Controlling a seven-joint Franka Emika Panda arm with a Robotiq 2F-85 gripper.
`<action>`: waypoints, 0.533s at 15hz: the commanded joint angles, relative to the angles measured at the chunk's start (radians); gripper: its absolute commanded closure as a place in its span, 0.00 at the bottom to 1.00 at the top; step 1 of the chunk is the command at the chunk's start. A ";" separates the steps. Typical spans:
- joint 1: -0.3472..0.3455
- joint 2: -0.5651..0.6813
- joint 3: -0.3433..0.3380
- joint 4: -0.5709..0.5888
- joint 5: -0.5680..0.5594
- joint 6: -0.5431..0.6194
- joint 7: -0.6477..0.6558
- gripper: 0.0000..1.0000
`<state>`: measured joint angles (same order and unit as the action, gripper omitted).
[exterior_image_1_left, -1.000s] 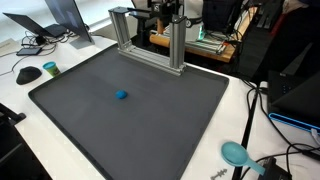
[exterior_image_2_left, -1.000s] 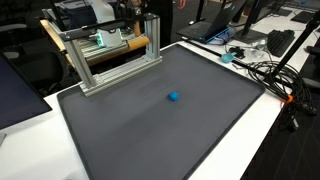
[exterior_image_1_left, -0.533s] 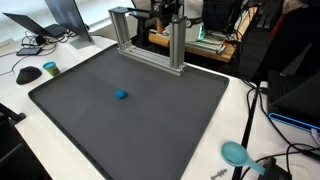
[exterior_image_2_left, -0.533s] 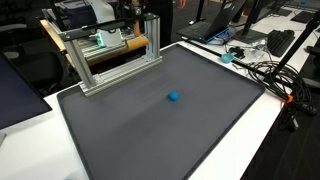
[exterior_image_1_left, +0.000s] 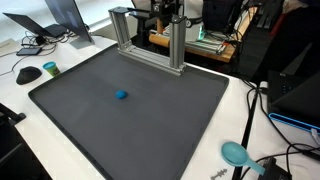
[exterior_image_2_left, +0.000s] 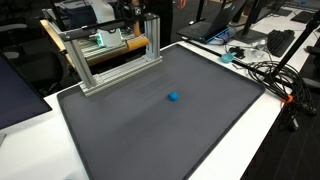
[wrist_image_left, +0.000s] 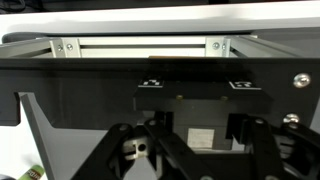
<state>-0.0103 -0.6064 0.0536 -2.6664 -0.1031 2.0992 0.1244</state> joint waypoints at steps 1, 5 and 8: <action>0.001 -0.005 -0.020 -0.013 0.015 -0.019 -0.029 0.26; 0.007 -0.012 -0.032 -0.015 0.018 -0.026 -0.059 0.32; 0.010 -0.013 -0.037 -0.013 0.023 -0.032 -0.077 0.55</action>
<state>-0.0093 -0.6067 0.0358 -2.6716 -0.1000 2.0927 0.0872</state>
